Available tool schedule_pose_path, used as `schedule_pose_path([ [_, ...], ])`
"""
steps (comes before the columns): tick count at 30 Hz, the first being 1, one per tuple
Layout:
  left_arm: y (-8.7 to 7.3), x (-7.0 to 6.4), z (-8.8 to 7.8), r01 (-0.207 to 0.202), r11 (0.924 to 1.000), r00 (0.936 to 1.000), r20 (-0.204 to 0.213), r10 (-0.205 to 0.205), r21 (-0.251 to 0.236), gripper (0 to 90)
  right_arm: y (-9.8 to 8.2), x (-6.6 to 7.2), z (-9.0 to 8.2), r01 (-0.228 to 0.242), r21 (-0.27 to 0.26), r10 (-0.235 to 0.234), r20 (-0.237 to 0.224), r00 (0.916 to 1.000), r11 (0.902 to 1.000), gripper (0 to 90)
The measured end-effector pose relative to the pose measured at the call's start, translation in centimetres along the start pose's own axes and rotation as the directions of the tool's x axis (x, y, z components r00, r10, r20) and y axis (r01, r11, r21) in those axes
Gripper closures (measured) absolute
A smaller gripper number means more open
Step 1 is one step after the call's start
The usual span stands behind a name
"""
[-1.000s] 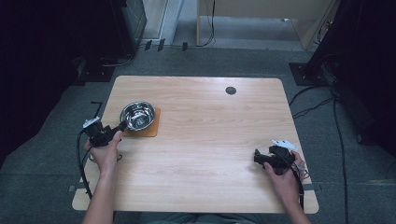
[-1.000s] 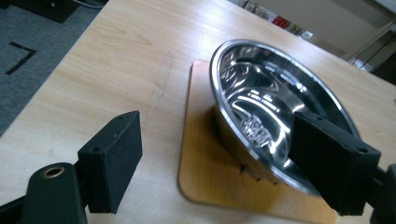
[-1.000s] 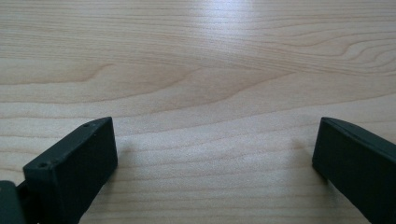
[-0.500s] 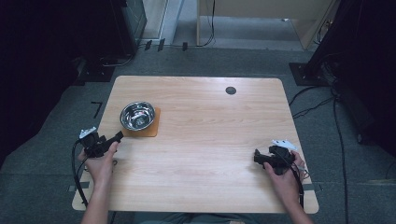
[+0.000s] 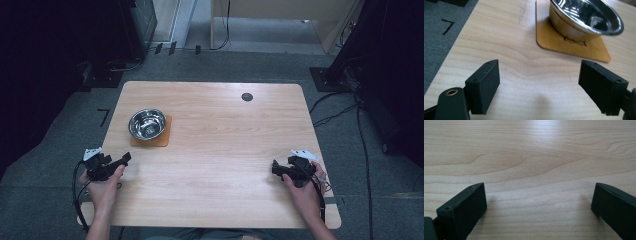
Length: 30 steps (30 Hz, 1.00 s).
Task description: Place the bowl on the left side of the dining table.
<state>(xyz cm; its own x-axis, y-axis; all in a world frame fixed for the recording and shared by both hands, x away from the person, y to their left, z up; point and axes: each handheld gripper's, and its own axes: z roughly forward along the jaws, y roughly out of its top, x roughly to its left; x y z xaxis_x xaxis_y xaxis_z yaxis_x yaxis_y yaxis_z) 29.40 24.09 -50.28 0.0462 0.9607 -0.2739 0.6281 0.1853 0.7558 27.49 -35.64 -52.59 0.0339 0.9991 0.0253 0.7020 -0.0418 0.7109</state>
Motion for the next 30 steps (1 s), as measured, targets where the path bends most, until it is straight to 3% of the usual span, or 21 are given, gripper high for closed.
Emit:
schedule_pose_path([
  [9,-1.2,-0.6,-1.7,-0.081,0.9967,0.9967,-0.001,0.081,-0.004,16.9,0.0,0.0,0.0,0.000,0.000,0.000,0.000,1.0000,1.0000,0.0],
  [23,-3.3,-0.4,-3.2,-0.094,0.9949,0.9953,0.026,0.093,0.037,16.9,0.0,0.0,0.0,0.000,0.000,0.000,0.000,1.0000,1.0000,0.0],
  [30,-4.3,-0.4,-3.6,-0.118,0.9902,0.9930,0.013,0.117,0.074,16.9,0.0,0.0,0.0,0.000,0.000,0.000,0.000,1.0000,1.0000,0.0],
])
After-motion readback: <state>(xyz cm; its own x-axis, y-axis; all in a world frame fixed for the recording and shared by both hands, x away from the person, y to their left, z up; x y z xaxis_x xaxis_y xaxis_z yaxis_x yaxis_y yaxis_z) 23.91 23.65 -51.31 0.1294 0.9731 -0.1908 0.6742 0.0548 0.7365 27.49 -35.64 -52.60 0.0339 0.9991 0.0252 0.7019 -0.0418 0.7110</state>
